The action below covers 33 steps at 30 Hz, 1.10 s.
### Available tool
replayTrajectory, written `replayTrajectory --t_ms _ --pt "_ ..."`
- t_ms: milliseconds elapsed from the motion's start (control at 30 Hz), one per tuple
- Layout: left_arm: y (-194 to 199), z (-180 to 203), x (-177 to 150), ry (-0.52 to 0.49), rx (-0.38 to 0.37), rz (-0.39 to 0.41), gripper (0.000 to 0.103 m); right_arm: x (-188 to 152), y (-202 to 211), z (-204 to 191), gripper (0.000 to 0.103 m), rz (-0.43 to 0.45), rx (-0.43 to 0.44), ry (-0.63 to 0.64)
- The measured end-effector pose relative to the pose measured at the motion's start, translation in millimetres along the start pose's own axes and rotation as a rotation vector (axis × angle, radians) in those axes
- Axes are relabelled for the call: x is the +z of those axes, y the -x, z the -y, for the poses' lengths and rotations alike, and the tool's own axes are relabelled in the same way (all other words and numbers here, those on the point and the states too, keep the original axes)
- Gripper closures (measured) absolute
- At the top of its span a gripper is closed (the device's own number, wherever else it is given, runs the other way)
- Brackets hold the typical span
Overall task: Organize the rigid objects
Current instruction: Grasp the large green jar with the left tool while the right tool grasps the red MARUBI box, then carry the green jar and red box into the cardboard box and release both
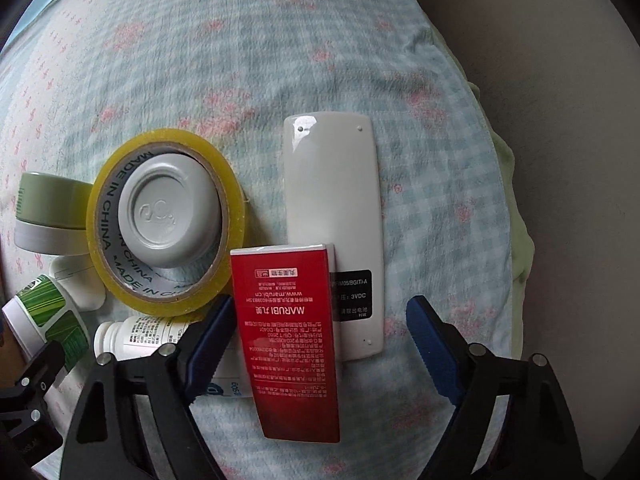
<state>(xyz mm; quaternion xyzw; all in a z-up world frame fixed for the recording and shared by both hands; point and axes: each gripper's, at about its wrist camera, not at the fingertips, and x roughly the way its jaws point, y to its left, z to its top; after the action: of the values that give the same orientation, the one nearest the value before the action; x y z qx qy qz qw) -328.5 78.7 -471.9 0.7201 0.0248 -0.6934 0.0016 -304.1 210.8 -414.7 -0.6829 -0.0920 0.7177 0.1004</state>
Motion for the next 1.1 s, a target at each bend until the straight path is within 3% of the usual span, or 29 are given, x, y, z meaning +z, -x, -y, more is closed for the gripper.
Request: replayTrajectory --t_ms 100,167,233,300,733,1100 --pt "-7.4 -3.0 1.9 0.016 -0.032 -0.007 0.002 0.5 -3.9 -2.7 0.034 -0.013 -0.021 0.0" --pt "-10.8 -4.9 3.1 0.024 -0.073 -0.013 0.008 -0.6 -5.2 -3.9 0.041 -0.021 -0.018 -0.004" --pt "-13.0 -6.4 3.6 0.036 -0.144 -0.017 0.032 -2.7 -3.2 -6.5 0.05 -0.016 -0.001 -0.001" --pt "-13.2 -5.2 2.9 0.036 -0.147 -0.013 0.032 -5.3 -0.1 -10.4 0.062 -0.01 0.018 0.005" --pt "20.1 -0.7 -11.5 0.045 -0.153 0.053 0.033 -22.3 7.1 15.1 0.064 0.037 0.188 -0.087" --pt "78.3 -5.5 -29.6 0.035 -0.159 0.158 0.034 -38.7 56.9 44.0 0.064 0.142 0.272 -0.137"
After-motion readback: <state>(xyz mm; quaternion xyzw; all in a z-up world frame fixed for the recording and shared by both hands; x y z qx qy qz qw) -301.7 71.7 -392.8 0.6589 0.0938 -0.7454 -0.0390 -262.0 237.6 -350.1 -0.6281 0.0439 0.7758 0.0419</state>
